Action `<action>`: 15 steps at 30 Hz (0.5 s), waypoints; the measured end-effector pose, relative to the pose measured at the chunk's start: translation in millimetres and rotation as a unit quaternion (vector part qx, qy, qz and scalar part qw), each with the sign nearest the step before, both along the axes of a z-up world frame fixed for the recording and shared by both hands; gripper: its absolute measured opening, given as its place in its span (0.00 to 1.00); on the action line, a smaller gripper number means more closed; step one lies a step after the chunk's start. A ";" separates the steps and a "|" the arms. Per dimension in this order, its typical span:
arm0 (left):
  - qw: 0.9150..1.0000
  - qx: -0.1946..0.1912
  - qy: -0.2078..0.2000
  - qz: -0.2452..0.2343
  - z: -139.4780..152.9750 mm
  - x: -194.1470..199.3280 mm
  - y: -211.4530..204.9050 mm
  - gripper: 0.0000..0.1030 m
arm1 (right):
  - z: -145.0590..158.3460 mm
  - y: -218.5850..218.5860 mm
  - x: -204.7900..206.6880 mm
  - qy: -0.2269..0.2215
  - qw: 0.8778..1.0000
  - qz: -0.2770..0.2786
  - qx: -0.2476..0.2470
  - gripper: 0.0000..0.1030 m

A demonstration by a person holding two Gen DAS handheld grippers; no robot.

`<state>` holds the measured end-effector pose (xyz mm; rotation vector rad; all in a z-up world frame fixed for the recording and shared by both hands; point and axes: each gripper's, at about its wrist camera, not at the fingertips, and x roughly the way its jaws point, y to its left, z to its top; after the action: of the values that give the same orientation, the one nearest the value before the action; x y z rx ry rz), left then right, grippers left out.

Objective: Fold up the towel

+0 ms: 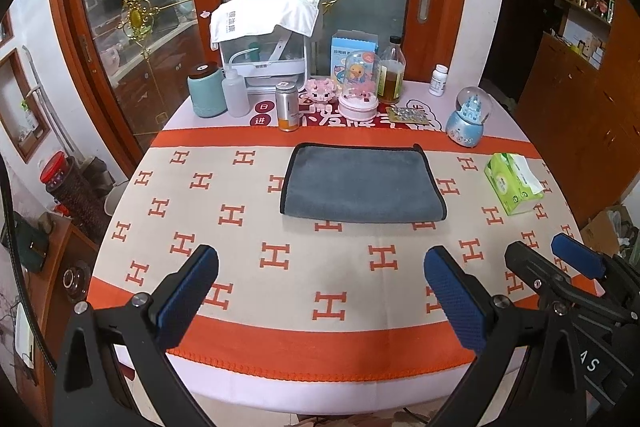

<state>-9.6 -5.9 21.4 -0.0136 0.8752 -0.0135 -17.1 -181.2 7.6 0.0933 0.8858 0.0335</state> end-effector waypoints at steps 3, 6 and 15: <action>1.000 0.000 0.000 -0.003 -0.1 0.6 -1.1 0.99 | 0.8 0.8 -1.7 -0.002 1.000 -0.004 -0.004 0.62; 1.000 0.001 -0.002 -0.006 0.0 0.8 -2.4 0.99 | 1.5 1.2 -1.5 -0.003 1.000 -0.007 -0.005 0.62; 1.000 -0.001 0.002 -0.006 -0.7 0.9 -3.0 0.99 | 0.6 1.9 -1.2 0.000 1.000 -0.009 -0.007 0.62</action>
<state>-8.6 -9.0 20.8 -0.0090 0.8792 -0.0260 -18.3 -179.3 8.2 0.0881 0.8854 0.0100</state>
